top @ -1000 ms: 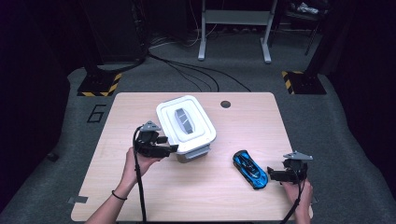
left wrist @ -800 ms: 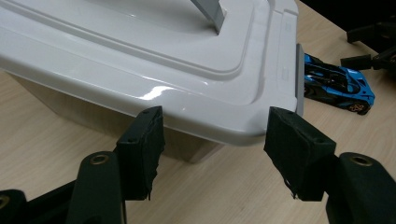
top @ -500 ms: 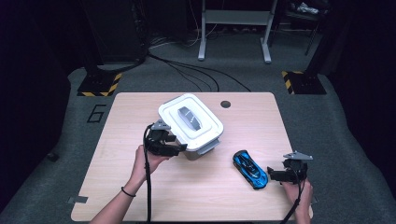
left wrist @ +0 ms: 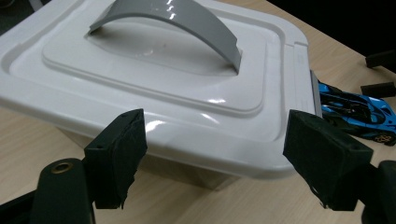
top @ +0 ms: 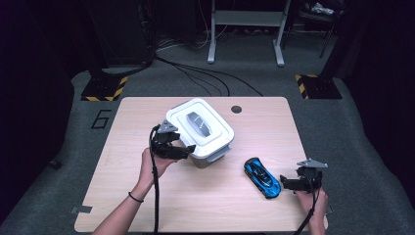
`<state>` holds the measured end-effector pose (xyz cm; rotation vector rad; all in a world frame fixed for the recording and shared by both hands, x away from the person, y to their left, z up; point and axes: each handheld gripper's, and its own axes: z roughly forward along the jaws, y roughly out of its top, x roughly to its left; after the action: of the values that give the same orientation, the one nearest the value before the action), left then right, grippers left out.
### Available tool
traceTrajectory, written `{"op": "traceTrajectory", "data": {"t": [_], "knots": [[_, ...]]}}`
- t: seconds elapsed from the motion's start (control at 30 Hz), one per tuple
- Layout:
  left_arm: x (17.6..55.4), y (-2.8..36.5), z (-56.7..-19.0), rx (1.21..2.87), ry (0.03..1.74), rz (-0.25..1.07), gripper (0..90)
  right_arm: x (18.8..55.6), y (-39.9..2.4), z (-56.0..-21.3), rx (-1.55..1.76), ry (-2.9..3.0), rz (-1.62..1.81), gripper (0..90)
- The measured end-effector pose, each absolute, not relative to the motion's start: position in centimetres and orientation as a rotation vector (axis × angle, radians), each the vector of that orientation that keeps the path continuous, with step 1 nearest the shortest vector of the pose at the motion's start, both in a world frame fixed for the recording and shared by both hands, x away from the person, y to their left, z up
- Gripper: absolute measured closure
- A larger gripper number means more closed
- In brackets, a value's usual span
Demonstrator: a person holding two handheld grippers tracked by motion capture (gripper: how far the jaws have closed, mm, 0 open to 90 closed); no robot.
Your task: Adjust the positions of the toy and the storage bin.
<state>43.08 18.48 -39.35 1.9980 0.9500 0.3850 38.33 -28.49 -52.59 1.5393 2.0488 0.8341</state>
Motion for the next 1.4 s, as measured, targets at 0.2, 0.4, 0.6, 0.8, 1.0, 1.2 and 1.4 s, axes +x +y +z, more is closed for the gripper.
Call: {"op": "traceTrajectory", "data": {"t": [0.2, 0.4, 0.6, 0.8, 1.0, 1.2, 1.4], "knots": [[44.5, 16.5, -39.2, 2.011, 0.921, 0.407, 22.7, 38.3, -28.4, -52.6, 1.546, 2.043, 0.837, 0.9], [45.8, 14.5, -39.3, 2.018, 0.91, 0.392, 28.3, 38.3, -28.4, -52.6, 1.546, 2.043, 0.837, 0.9], [47.0, 13.2, -39.8, 2.043, 0.936, 0.382, 36.3, 38.3, -28.5, -52.6, 1.546, 2.043, 0.837, 1.0], [47.3, 12.9, -40.1, 1.996, 0.957, 0.375, 41.7, 38.3, -28.5, -52.6, 1.542, 2.047, 0.838, 1.1], [47.2, 12.4, -40.1, 1.974, 0.973, 0.37, 42.6, 38.3, -28.5, -52.6, 1.542, 2.047, 0.839, 1.2], [47.1, 11.3, -40.1, 1.991, 0.95, 0.376, 43.2, 38.3, -28.5, -52.6, 1.542, 2.046, 0.839, 1.2], [47.0, 10.2, -40.2, 1.992, 0.94, 0.377, 43.2, 38.3, -28.4, -52.6, 1.544, 2.045, 0.839, 1.2]]}}
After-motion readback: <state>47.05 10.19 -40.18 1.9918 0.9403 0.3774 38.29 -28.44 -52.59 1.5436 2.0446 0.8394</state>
